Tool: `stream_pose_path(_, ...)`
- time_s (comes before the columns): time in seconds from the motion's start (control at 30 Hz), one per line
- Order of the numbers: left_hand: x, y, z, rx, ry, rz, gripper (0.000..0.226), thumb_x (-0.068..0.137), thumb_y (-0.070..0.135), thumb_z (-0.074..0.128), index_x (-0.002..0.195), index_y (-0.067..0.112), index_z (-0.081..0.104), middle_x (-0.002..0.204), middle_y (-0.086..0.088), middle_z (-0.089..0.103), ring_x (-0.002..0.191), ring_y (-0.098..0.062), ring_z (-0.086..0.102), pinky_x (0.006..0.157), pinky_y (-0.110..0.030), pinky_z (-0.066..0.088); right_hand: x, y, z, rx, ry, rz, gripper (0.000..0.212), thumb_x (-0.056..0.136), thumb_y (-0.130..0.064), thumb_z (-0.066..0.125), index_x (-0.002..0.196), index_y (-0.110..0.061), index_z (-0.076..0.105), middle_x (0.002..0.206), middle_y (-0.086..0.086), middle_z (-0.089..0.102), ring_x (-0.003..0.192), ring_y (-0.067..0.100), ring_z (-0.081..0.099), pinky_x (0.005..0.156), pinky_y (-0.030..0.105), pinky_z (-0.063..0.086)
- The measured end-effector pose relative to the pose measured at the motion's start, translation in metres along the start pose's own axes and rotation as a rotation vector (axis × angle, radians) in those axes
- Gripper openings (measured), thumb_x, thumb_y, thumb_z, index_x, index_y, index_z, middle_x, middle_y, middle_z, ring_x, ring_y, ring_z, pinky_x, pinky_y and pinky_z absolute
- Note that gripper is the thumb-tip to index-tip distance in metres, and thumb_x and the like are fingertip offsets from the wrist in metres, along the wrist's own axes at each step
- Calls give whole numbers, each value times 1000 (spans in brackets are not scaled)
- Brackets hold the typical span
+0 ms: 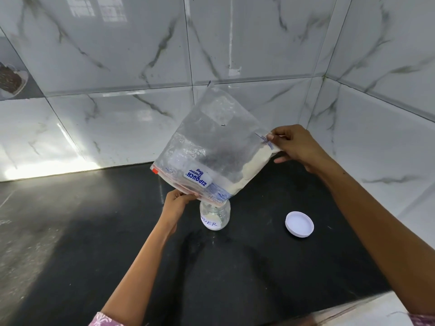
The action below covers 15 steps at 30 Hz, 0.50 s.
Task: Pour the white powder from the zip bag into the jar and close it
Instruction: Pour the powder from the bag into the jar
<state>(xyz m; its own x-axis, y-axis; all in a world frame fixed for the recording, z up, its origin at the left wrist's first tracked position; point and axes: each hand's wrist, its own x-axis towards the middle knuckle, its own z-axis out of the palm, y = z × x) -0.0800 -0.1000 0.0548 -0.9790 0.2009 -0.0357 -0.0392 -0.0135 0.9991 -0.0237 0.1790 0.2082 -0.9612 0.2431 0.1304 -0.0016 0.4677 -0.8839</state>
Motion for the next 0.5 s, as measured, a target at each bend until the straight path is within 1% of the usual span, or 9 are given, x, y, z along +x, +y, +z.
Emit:
stream_pose_path(0.13,-1,2,0,16,13,1,19,78,0,69,82,18,72,80,11,76,81,0,69,75,-16,48,0,-2,5,6,28,-78,15,93,-20,56,91,-13,69,83,-1,68,75,7,66,59,12,55)
stream_pose_path(0.23,-5,1,-1,8,14,25,19,76,2,74,87,17,73,84,9,76,84,-4,70,72,-14,52,-1,-5,9,-48,17,-150,15,93,-18,57,89,-11,69,83,2,68,77,7,66,65,13,56)
stream_pose_path(0.33,-9,1,-1,4,4,42,20,76,1,74,88,16,72,84,10,76,83,-3,70,68,-12,53,-1,-8,10,-51,15,-161,13,92,-18,58,87,-14,69,80,0,67,74,8,66,63,15,57)
stream_pose_path(0.43,-9,3,-1,11,18,20,20,76,0,73,86,17,72,79,13,76,75,2,69,61,-8,50,0,-9,9,-39,30,-134,14,92,-20,57,88,-14,69,81,-1,67,74,8,66,60,14,57)
stream_pose_path(0.5,-7,4,-1,18,34,1,19,75,-1,73,83,16,72,75,13,75,70,4,68,58,-7,48,1,-7,8,-42,44,-122,15,92,-21,58,93,-12,69,84,1,67,76,9,66,60,14,56)
